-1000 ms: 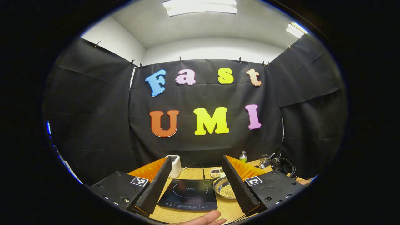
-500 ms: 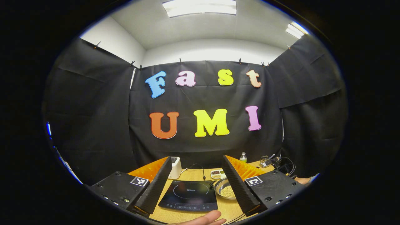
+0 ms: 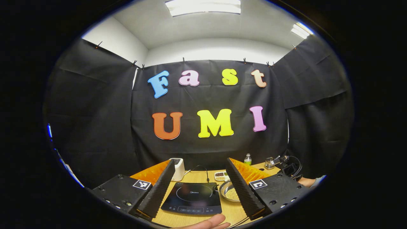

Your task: First push the handle of the pot to place it horizontally, then grasp the pot with both hands and set it on the induction cooktop.

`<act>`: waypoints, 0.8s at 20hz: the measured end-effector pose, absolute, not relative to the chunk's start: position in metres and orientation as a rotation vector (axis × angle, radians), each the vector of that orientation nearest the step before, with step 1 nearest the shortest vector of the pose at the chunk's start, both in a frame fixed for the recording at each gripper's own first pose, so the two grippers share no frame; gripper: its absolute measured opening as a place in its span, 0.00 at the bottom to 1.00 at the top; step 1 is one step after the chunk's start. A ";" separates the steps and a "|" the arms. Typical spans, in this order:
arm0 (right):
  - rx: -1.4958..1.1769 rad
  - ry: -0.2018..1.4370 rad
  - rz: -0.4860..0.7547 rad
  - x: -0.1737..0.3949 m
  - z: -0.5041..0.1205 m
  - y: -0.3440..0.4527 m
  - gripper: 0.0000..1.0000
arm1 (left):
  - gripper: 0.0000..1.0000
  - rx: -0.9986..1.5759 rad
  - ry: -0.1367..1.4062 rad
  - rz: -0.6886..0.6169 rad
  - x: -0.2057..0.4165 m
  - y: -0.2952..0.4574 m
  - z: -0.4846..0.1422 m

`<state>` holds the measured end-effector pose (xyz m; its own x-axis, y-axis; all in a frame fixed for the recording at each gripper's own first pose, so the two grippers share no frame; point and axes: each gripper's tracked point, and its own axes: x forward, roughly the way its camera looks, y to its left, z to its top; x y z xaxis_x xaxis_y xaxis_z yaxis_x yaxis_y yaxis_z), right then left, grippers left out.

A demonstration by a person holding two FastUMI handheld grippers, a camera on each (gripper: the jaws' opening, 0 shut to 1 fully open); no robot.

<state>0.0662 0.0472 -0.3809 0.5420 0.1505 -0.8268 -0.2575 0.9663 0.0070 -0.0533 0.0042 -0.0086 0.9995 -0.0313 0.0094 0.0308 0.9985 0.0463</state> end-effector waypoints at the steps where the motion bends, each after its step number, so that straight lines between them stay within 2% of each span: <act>1: -0.120 0.968 0.239 0.068 -0.381 0.046 0.04 | 0.96 0.044 -0.012 -0.035 -0.054 0.003 -0.008; 6: -0.114 0.957 0.244 0.077 -0.382 0.041 0.04 | 0.96 0.043 -0.008 -0.036 -0.053 0.004 -0.011; 7: -0.117 0.950 0.250 0.081 -0.382 0.040 0.00 | 0.96 0.044 -0.005 -0.036 -0.053 0.002 -0.012; 11: -0.136 0.908 0.282 0.096 -0.383 0.033 0.04 | 0.96 0.046 0.007 -0.040 -0.050 0.000 -0.018; 15: -0.115 0.882 0.278 0.110 -0.385 0.027 0.00 | 0.96 0.044 0.031 -0.044 -0.043 -0.002 -0.028; 16: -0.117 0.874 0.277 0.113 -0.386 0.026 0.04 | 0.96 0.040 0.036 -0.049 -0.042 -0.005 -0.030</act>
